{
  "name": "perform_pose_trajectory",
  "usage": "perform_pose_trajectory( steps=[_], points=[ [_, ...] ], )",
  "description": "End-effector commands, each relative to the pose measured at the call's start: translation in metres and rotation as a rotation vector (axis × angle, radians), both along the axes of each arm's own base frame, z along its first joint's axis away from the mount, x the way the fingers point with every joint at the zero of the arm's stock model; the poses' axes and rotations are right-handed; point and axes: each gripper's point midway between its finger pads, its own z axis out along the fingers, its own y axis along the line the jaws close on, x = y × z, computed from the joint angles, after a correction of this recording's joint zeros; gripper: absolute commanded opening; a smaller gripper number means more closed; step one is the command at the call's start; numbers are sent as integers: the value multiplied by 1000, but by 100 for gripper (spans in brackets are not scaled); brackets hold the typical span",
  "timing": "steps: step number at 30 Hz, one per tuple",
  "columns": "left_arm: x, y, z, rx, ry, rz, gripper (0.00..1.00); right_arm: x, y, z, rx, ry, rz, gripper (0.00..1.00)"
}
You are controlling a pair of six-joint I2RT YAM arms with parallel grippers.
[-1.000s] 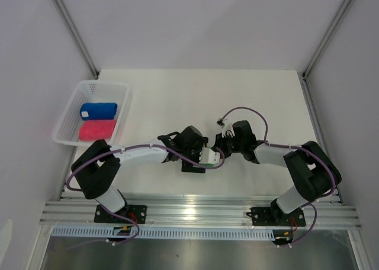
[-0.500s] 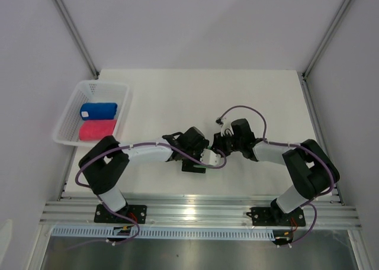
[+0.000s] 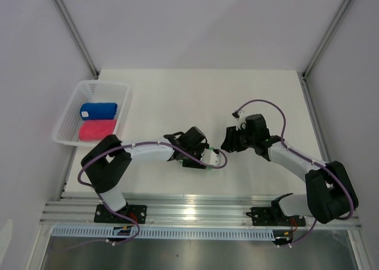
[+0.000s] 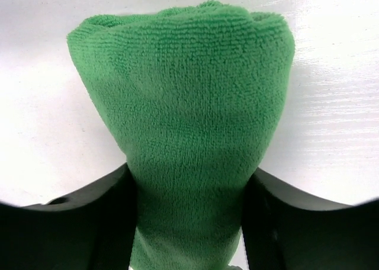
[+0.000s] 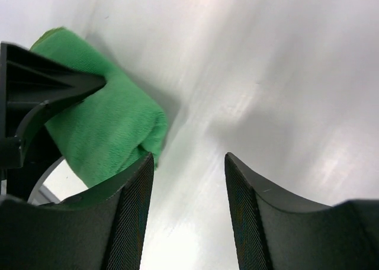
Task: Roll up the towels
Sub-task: Place the rolled towel into the container
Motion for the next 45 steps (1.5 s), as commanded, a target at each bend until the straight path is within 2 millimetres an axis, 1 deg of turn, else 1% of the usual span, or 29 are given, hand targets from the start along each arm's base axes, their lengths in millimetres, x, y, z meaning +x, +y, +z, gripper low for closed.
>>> perform_pose_trajectory(
  steps=[1,3,4,6,8,10,12,13,15,18,19,20,26,29,30,31,37,39,41,42,44,45],
  points=[
    [-14,16,-17,73,69,-9,58,6,-19,13,-54,-41,-49,54],
    [-14,16,-16,75,67,-15,52,8,-21,20,-49,-57,-59,54],
    [-13,16,-15,75,61,-14,46,8,-21,22,-50,-62,-61,54],
    [-11,16,-14,75,51,-20,39,11,-25,29,-54,-90,-75,54],
    [-11,19,-16,85,43,-30,33,12,-29,33,-63,-106,-90,54],
    [-6,22,-16,94,13,-44,26,13,-35,35,-71,-114,-100,54],
    [-3,24,-15,104,-5,-64,22,13,-39,38,-82,-131,-106,54],
    [1,26,-12,100,-16,-63,16,13,-42,38,-88,-130,-114,54],
    [5,29,-9,100,-35,-80,12,14,-46,41,-96,-146,-126,54],
    [18,31,5,79,-90,-98,4,15,-52,43,-100,-156,-144,54],
    [23,35,8,74,-100,-93,3,15,-53,44,-103,-160,-144,54],
    [28,34,17,62,-127,-111,1,14,-54,43,-106,-159,-147,54],
    [48,46,34,58,-215,-167,0,16,-60,46,-116,-174,-167,54],
    [60,48,46,42,-241,-157,1,16,-61,45,-118,-176,-171,54],
    [61,50,49,34,-236,-155,1,16,-62,44,-116,-173,-172,55],
    [70,50,59,20,-249,-137,0,17,-62,44,-115,-174,-173,55],
    [85,61,75,17,-289,-140,1,22,-61,43,-121,-173,-173,54],
    [90,62,84,12,-308,-155,1,22,-61,42,-123,-166,-168,55],
    [99,63,102,0,-325,-152,1,24,-60,42,-124,-167,-166,55],
    [105,63,114,-11,-343,-147,1,25,-61,42,-126,-165,-166,55],
    [112,75,120,-4,-337,-124,1,25,-61,40,-131,-165,-164,55],
    [117,77,127,-8,-355,-118,1,26,-61,41,-130,-167,-169,55]
  ],
)
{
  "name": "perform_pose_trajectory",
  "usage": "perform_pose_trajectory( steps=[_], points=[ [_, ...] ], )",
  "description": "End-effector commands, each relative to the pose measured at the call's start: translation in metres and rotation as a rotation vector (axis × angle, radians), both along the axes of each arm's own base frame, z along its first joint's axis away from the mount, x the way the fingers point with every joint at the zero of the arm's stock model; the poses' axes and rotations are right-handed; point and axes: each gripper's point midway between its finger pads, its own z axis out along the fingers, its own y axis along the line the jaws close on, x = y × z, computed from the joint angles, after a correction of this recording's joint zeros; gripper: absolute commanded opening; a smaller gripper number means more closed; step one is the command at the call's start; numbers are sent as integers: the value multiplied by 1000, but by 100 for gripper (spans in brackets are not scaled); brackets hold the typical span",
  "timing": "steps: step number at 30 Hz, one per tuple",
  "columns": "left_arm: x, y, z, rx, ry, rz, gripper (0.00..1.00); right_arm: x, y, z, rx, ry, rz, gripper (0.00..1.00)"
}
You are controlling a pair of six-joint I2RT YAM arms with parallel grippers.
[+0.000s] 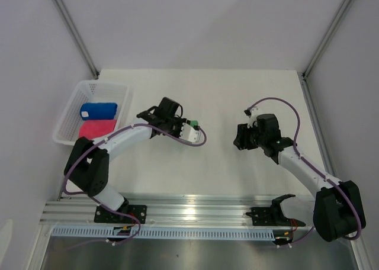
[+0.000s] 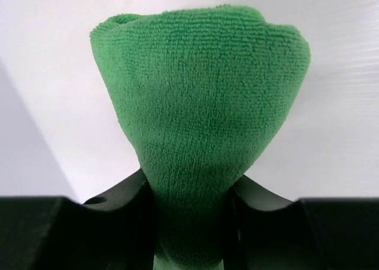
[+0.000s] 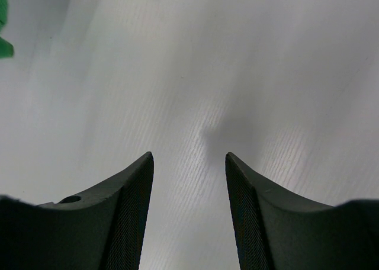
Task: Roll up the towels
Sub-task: Place the rolled towel into the container
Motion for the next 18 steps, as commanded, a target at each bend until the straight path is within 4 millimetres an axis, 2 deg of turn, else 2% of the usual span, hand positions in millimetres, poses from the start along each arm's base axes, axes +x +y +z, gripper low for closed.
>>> perform_pose_trajectory(
  steps=[1,5,8,9,11,12,14,15,16,17,18],
  points=[
    [22,10,53,-60,-105,-15,1,13,0,13,-2,-48,-9,55],
    [33,30,71,-47,-166,-6,1,14,1,9,0,-35,-6,55],
    [37,55,82,-32,-194,37,0,18,4,7,9,-26,-3,55],
    [41,71,92,-31,-225,73,1,20,5,8,13,-29,-5,55],
    [45,91,99,-25,-264,114,1,23,10,7,29,-17,0,55],
    [48,110,109,-27,-294,166,0,26,12,9,38,-26,2,54],
    [47,131,113,-25,-299,216,1,30,15,8,44,-20,5,55],
    [46,150,112,-14,-300,258,1,33,17,9,48,-23,10,55],
    [44,161,115,-7,-329,272,1,36,21,13,51,-30,18,55],
    [46,180,117,0,-349,315,1,36,23,7,45,-6,23,54],
    [45,189,117,0,-357,327,1,38,26,6,38,-2,35,54]
  ],
)
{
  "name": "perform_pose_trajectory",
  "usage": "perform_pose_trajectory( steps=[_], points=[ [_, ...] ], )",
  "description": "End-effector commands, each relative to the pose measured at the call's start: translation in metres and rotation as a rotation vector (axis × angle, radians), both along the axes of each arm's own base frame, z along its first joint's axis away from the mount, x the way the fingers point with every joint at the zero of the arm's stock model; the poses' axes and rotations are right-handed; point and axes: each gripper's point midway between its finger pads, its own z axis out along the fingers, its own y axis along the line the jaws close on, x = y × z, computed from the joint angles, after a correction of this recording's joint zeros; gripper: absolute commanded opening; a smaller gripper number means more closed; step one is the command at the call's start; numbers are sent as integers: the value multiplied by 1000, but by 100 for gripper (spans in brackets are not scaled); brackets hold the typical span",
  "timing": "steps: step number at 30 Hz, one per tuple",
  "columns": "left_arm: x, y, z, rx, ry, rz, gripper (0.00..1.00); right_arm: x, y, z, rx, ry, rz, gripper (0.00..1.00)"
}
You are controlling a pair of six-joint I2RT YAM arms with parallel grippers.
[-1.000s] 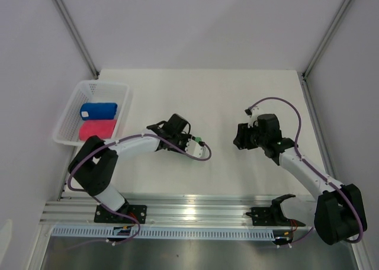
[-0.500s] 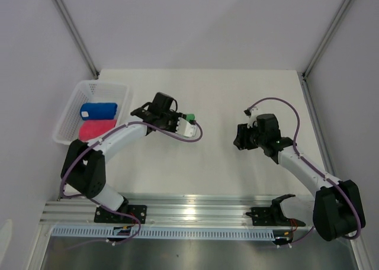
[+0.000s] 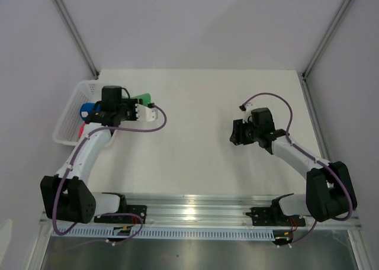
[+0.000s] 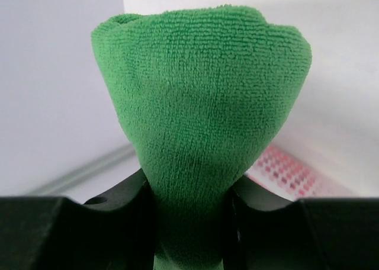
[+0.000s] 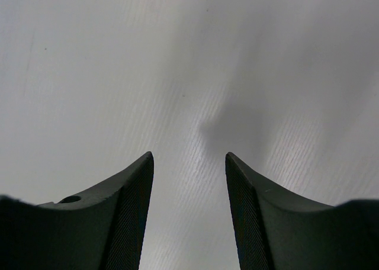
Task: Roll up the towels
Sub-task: Place the rolled towel into the container
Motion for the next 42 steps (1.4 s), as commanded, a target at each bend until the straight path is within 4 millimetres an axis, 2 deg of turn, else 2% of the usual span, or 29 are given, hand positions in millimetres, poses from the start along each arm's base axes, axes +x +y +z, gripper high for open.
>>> perform_pose_trajectory(
  steps=[1,2,4,5,10,11,17,18,20,21,22,25,29,35,37,39,42],
  points=[
    [1,35,13,13,-78,43,1,25,19,27,37,-68,30,54],
    [2,52,13,5,-75,89,0,25,21,21,26,-44,41,54],
    [4,73,7,-2,-67,138,0,30,31,28,14,-55,69,54],
    [3,89,1,-1,-59,174,1,30,32,22,3,-34,75,54],
    [7,125,-17,8,-56,228,1,32,47,26,-21,-22,99,54],
    [8,139,-17,5,-60,258,1,35,51,31,-21,-31,103,54],
    [9,182,-32,-3,-37,318,1,35,70,26,-43,4,116,54],
    [9,187,-33,-7,-36,325,1,37,75,31,-39,-5,119,54],
    [9,201,-37,0,-27,343,1,35,82,25,-53,14,134,55],
    [11,207,-44,4,-17,346,0,38,86,30,-52,4,138,55],
    [11,209,-49,7,-10,345,1,36,88,24,-65,24,143,55],
    [9,222,-68,13,34,361,1,36,97,24,-82,36,168,54],
    [1,224,-91,21,99,330,1,34,101,22,-102,45,174,55],
    [-34,215,-133,79,255,200,1,31,102,17,-113,63,171,55],
    [-36,215,-132,71,259,173,1,30,101,16,-117,67,175,55],
    [-30,218,-117,56,249,175,1,30,101,15,-126,74,177,54],
    [-32,222,-105,57,253,169,1,31,102,15,-135,76,183,55]
  ],
)
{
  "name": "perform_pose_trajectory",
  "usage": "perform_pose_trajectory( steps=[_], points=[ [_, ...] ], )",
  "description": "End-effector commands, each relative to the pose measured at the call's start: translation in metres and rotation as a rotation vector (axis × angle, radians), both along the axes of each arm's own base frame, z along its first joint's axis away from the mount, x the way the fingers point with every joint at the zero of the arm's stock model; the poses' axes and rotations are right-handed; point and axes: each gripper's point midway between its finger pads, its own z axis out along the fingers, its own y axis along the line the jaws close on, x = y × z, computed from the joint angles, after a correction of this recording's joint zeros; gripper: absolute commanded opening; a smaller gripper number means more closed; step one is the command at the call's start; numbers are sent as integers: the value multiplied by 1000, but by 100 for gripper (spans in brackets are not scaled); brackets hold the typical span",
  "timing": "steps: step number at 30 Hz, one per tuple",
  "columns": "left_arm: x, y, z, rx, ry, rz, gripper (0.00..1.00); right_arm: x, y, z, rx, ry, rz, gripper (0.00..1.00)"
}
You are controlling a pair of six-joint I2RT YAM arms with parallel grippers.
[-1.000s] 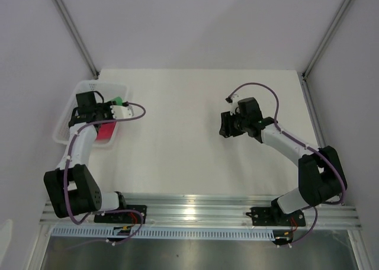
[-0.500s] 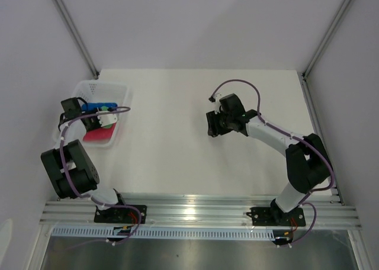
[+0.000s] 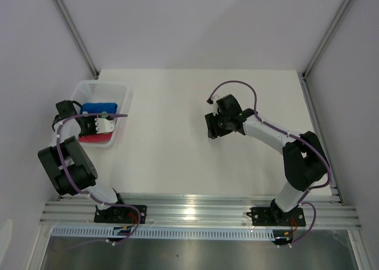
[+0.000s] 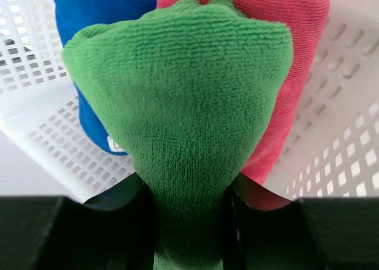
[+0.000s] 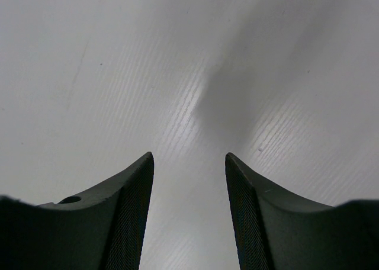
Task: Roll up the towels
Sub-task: Place the rolled towel into the container
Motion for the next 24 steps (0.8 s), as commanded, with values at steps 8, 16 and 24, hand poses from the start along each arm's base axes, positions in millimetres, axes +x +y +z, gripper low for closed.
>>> perform_pose_trajectory(
  steps=[8,16,24],
  points=[
    [-38,-18,-20,2,89,-172,1,6,10,3,-9,-8,15,54],
    [-38,-6,-39,8,183,-161,24,6,9,0,-26,-3,26,55],
    [-35,9,-37,101,189,-177,75,4,8,-3,-38,3,28,55]
  ],
)
